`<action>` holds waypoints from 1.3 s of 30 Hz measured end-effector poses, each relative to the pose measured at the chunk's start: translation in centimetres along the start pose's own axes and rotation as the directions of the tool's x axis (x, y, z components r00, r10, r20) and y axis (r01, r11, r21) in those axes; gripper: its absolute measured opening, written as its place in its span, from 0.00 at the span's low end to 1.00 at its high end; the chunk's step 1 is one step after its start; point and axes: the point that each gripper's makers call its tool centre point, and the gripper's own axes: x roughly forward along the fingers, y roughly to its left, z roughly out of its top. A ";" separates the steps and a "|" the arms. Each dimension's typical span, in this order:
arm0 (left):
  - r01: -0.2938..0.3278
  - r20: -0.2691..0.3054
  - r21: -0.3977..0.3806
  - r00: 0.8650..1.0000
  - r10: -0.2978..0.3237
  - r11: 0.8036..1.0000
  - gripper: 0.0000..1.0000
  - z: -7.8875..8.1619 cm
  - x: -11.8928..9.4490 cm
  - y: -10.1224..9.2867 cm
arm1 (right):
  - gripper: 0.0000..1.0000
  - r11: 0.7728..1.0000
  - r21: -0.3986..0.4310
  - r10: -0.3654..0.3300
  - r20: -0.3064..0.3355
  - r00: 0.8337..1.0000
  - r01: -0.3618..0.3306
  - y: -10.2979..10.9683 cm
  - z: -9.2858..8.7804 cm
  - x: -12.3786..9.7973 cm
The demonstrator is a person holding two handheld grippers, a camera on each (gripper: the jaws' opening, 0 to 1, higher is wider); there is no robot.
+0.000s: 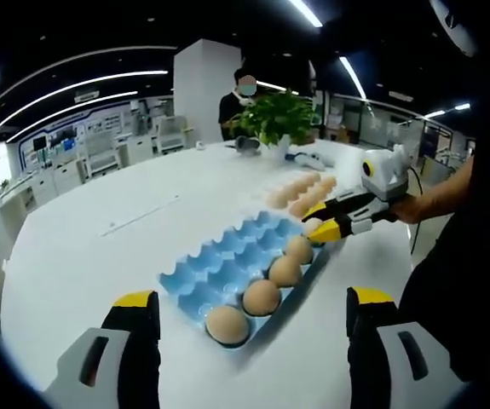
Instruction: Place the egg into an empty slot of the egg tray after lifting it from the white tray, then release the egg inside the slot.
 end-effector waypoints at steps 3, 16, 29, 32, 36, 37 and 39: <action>0.004 -0.002 0.003 1.000 -0.004 1.000 0.92 0.0 0.1 0.0 | 0.26 1.000 0.002 0.005 -0.006 1.000 -0.005 0.0 -0.2 0.1; 0.002 -0.005 0.002 1.000 -0.002 1.000 0.91 -0.2 0.0 0.2 | 0.26 1.000 -0.014 0.021 -0.013 1.000 -0.021 0.3 -0.7 0.6; 0.019 0.002 0.002 1.000 -0.019 1.000 0.91 -0.2 0.0 -0.1 | 0.27 1.000 -0.013 0.025 0.005 1.000 -0.025 0.2 -0.8 0.7; 0.031 0.004 0.007 0.999 -0.031 0.999 0.91 -0.2 -0.1 -0.4 | 0.27 1.000 -0.014 0.025 0.006 1.000 -0.025 0.1 -0.8 0.7; 0.039 0.004 0.022 0.999 -0.039 0.999 0.91 -0.1 -0.4 -0.5 | 0.27 0.999 -0.015 0.029 0.007 1.000 -0.029 0.2 -0.8 0.7; 0.039 0.004 0.021 0.999 -0.039 0.999 0.91 0.0 -0.4 -0.5 | 0.27 0.999 -0.016 0.031 0.009 0.999 -0.031 0.1 -0.8 0.7; 0.036 0.004 0.016 0.999 -0.036 0.999 0.91 0.1 -0.5 -0.5 | 0.27 0.999 -0.017 0.032 0.008 0.999 -0.032 0.2 -0.8 0.7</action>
